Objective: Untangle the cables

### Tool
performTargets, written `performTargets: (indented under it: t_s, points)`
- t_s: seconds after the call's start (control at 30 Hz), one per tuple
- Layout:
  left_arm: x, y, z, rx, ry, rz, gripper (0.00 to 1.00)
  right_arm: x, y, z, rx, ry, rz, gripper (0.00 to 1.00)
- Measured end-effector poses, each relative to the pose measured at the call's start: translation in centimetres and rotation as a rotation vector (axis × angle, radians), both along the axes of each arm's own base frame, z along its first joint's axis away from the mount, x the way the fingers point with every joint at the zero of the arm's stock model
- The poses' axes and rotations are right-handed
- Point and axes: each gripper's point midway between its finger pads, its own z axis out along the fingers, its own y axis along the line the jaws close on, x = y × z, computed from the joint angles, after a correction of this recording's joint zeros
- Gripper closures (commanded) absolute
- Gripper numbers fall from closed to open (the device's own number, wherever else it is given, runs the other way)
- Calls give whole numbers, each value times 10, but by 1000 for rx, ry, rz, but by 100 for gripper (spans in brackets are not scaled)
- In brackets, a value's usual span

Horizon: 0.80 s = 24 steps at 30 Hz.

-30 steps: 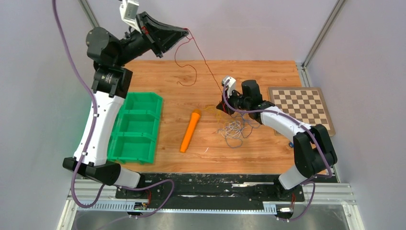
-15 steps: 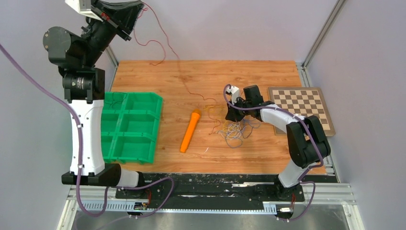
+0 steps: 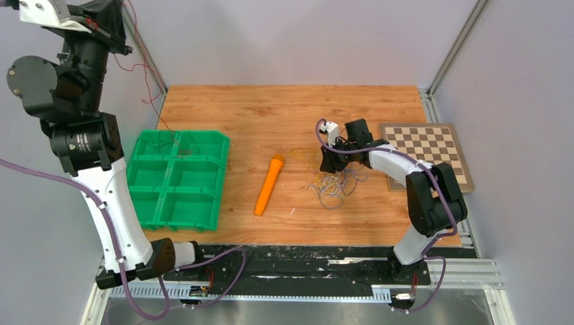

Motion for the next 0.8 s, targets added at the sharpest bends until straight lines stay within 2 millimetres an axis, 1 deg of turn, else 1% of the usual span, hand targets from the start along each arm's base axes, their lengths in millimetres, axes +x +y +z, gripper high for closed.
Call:
performTargets:
  t_s: [0.07,0.13,0.17,0.27,0.37,0.47,0.53,0.63,0.7,0.8]
  points:
    - [-7,14,11,15,-32,78,100,-1,0,1,-3,1,8,58]
    - [-16,27,27,36,-81,162,100,-2,0,2,-8,1,25,41]
    - [-20,32,35,45,-105,201,100,-2,0,2,-8,3,25,36]
    - [-37,50,59,93,-188,343,100,-2,1,7,-8,2,42,23]
    - [-47,68,72,137,-238,476,100,1,2,15,-6,-11,52,15]
    - [-49,87,77,167,-259,593,100,4,3,21,-9,-21,59,1]
    - [-48,97,78,178,-261,642,100,6,3,24,-11,-26,63,0]
    - [-37,109,71,186,-237,670,100,8,4,26,-12,-29,67,0]
    - [-29,111,64,187,-217,663,100,11,5,26,-14,-24,67,0]
    - [-16,109,56,185,-193,615,100,13,6,21,-19,-6,66,0]
